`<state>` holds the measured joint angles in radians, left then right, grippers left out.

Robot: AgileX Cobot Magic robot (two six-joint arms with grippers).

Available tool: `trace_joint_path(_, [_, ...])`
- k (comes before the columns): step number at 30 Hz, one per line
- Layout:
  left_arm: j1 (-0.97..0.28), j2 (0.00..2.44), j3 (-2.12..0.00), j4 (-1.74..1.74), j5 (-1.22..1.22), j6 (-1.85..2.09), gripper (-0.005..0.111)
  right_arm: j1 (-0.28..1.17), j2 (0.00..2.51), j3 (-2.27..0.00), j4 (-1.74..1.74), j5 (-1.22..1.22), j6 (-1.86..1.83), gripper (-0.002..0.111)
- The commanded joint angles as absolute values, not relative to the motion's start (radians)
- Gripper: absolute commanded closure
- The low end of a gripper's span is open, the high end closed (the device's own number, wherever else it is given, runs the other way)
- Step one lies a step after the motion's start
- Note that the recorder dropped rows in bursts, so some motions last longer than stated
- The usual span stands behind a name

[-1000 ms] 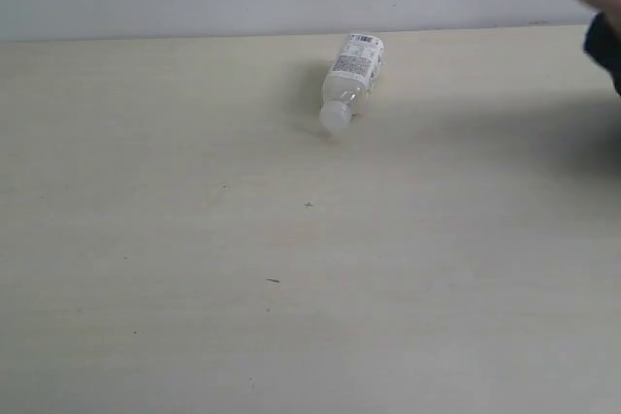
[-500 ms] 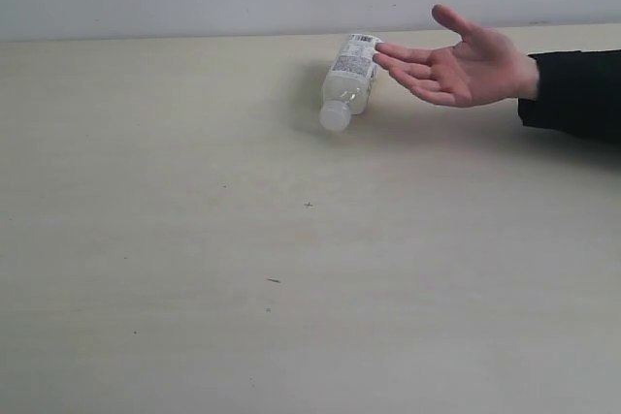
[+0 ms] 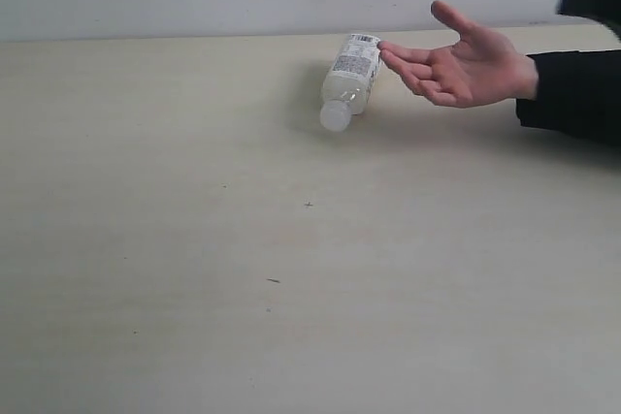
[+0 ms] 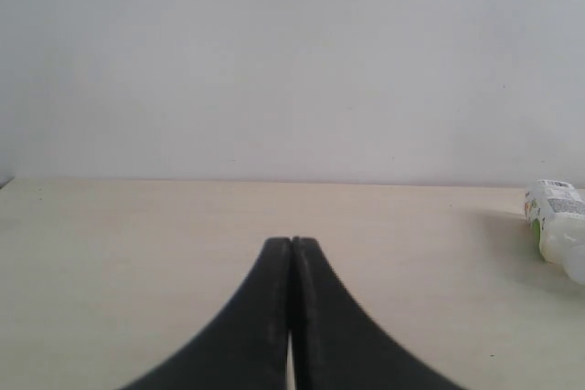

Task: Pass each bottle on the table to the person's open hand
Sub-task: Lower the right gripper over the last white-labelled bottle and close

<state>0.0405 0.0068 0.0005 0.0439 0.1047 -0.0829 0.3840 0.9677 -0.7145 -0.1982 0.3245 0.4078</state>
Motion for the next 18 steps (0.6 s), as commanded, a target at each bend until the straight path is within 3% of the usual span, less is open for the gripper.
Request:
trace_joint_path(1, [0.038, 0.0, 0.0, 0.041, 0.1, -0.082, 0.107, 0.384, 1.29, -0.97, 0.0, 0.458, 0.2, 0.107])
trace_joint_path(11, [0.038, 0.0, 0.0, 0.041, 0.1, -0.082, 0.107, 0.384, 1.756, -1.46, 0.184, 0.578, 0.079, 0.103])
trace_joint_path(18, [0.038, 0.0, 0.0, 0.041, 0.1, -0.082, 0.107, 0.384, 2.008, -1.736, 0.191, 0.698, 0.108, 0.069])
